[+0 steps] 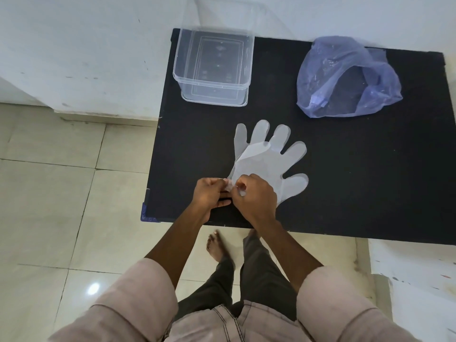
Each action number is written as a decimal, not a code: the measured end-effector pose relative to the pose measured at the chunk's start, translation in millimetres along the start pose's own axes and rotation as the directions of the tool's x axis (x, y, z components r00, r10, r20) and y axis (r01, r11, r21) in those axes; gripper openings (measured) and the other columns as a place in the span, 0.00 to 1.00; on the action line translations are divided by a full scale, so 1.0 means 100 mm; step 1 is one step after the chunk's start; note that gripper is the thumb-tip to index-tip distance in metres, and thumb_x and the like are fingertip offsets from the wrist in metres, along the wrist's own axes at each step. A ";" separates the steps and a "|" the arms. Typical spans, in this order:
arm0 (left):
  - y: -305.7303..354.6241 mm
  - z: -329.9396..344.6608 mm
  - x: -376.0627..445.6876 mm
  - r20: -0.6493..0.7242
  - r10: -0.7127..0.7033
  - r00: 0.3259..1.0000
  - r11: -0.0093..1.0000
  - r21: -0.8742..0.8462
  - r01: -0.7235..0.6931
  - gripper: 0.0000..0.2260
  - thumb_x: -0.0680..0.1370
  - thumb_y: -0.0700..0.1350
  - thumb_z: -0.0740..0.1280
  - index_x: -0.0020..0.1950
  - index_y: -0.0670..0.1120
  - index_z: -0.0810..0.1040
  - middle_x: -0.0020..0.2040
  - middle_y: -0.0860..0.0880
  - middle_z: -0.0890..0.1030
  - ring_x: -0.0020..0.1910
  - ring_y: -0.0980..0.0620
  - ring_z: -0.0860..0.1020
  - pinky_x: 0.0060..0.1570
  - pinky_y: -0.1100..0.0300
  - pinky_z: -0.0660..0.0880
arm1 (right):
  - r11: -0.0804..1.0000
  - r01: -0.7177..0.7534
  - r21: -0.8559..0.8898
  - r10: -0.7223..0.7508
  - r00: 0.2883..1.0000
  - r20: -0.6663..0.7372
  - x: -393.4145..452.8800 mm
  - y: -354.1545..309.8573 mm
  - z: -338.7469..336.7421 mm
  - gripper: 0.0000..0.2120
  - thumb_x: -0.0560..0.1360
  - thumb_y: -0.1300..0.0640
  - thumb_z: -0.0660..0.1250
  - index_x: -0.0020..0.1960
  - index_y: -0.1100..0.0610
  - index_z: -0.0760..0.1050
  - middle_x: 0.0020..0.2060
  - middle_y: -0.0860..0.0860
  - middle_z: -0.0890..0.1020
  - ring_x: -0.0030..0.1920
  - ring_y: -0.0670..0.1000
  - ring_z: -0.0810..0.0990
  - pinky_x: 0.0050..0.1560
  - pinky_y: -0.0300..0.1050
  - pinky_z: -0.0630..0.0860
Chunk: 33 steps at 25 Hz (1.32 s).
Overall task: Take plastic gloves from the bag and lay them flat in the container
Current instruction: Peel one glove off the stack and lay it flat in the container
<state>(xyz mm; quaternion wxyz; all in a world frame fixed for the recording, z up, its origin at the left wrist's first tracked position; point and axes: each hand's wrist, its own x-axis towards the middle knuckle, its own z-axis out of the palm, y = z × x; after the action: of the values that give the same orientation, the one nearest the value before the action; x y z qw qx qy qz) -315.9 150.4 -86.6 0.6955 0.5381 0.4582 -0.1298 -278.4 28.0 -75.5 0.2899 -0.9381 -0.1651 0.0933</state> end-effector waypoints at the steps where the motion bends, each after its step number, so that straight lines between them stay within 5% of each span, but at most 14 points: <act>1: -0.01 0.00 0.01 -0.013 -0.002 1.000 1.000 0.005 0.002 0.10 0.80 0.42 0.63 0.52 0.39 0.82 0.46 0.41 0.86 0.44 0.46 0.85 0.42 0.53 0.83 | 0.999 -0.008 0.046 0.007 1.000 0.008 0.02 0.00 -0.02 0.09 0.73 0.52 0.69 0.41 0.58 0.80 0.37 0.52 0.83 0.37 0.49 0.78 0.36 0.43 0.76; 5: 0.01 -0.03 0.04 -0.060 0.021 0.998 0.995 0.102 -0.015 0.10 0.81 0.43 0.61 0.51 0.41 0.81 0.46 0.43 0.85 0.42 0.49 0.85 0.36 0.58 0.81 | 0.921 -0.189 0.340 0.178 0.982 0.064 0.12 0.04 -0.13 0.08 0.74 0.59 0.70 0.38 0.62 0.80 0.33 0.52 0.82 0.35 0.49 0.78 0.40 0.43 0.76; 8: 0.04 -0.06 0.04 -0.126 0.173 0.977 0.904 0.413 -0.107 0.11 0.82 0.44 0.60 0.52 0.41 0.81 0.43 0.45 0.84 0.38 0.50 0.83 0.38 0.59 0.81 | 0.805 -0.365 0.467 0.351 0.929 0.121 0.25 0.12 -0.24 0.07 0.74 0.60 0.69 0.38 0.62 0.78 0.33 0.50 0.79 0.36 0.50 0.78 0.44 0.46 0.80; 10: 0.04 -0.08 -0.03 -0.155 0.372 0.915 0.735 0.651 -0.188 0.11 0.81 0.45 0.60 0.55 0.42 0.80 0.50 0.44 0.82 0.44 0.49 0.81 0.44 0.57 0.78 | 0.756 -0.435 0.490 0.412 0.897 0.160 0.34 0.19 -0.31 0.07 0.74 0.60 0.68 0.40 0.64 0.78 0.34 0.53 0.79 0.38 0.51 0.78 0.48 0.52 0.81; 13: -0.05 -0.02 -0.21 0.060 0.739 0.671 0.307 0.856 -0.415 0.13 0.78 0.46 0.64 0.61 0.45 0.75 0.61 0.42 0.77 0.57 0.44 0.76 0.57 0.49 0.74 | 0.754 -0.457 0.471 0.421 0.888 0.186 0.44 0.22 -0.39 0.07 0.74 0.60 0.68 0.40 0.64 0.77 0.37 0.55 0.82 0.39 0.52 0.79 0.49 0.56 0.82; 15: -0.14 0.05 -0.28 0.358 0.730 0.582 0.048 0.822 -0.567 0.17 0.77 0.48 0.62 0.64 0.46 0.74 0.64 0.43 0.77 0.62 0.42 0.75 0.63 0.47 0.70 | 0.768 -0.456 0.449 0.410 0.890 0.201 0.49 0.23 -0.40 0.07 0.74 0.60 0.68 0.41 0.65 0.77 0.40 0.59 0.83 0.38 0.51 0.78 0.49 0.57 0.82; 16: -0.17 0.07 -0.29 0.443 0.645 0.622 0.002 0.814 -0.581 0.19 0.78 0.50 0.60 0.68 0.47 0.72 0.68 0.44 0.75 0.67 0.42 0.72 0.67 0.47 0.66 | 0.778 -0.454 0.435 0.404 0.891 0.208 0.50 0.23 -0.40 0.07 0.74 0.60 0.68 0.42 0.65 0.77 0.41 0.60 0.83 0.37 0.51 0.78 0.49 0.56 0.82; 19: -0.28 0.07 -0.21 0.452 0.463 0.762 -0.005 0.862 -0.508 0.24 0.81 0.52 0.58 0.76 0.49 0.61 0.77 0.47 0.64 0.75 0.45 0.60 0.74 0.50 0.53 | 0.771 -0.473 0.426 0.397 0.880 0.259 0.48 0.25 -0.36 0.09 0.73 0.55 0.70 0.42 0.62 0.76 0.38 0.57 0.82 0.35 0.49 0.79 0.44 0.52 0.82; 24: -0.33 0.07 -0.15 0.453 0.486 0.748 -0.023 0.862 -0.507 0.23 0.80 0.51 0.58 0.75 0.48 0.62 0.76 0.46 0.65 0.75 0.44 0.61 0.73 0.50 0.58 | 0.825 -0.490 0.283 0.407 0.861 0.306 0.29 0.22 -0.19 0.16 0.63 0.42 0.77 0.34 0.52 0.76 0.30 0.48 0.81 0.33 0.48 0.80 0.38 0.42 0.78; 33: -0.32 0.05 -0.13 0.464 0.449 0.764 -0.028 0.862 -0.507 0.25 0.80 0.51 0.58 0.77 0.49 0.58 0.77 0.46 0.61 0.76 0.44 0.58 0.73 0.49 0.56 | 0.864 -0.388 0.321 0.355 0.921 0.158 0.19 0.22 -0.17 0.09 0.73 0.59 0.69 0.35 0.57 0.76 0.30 0.50 0.79 0.33 0.50 0.77 0.40 0.46 0.76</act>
<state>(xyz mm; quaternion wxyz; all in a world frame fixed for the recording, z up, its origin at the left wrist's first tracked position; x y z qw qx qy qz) -342.1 129.6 -96.5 0.2008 0.9669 0.0369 -0.1528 -250.2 9.3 -76.1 0.4188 -0.8810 0.0244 0.2188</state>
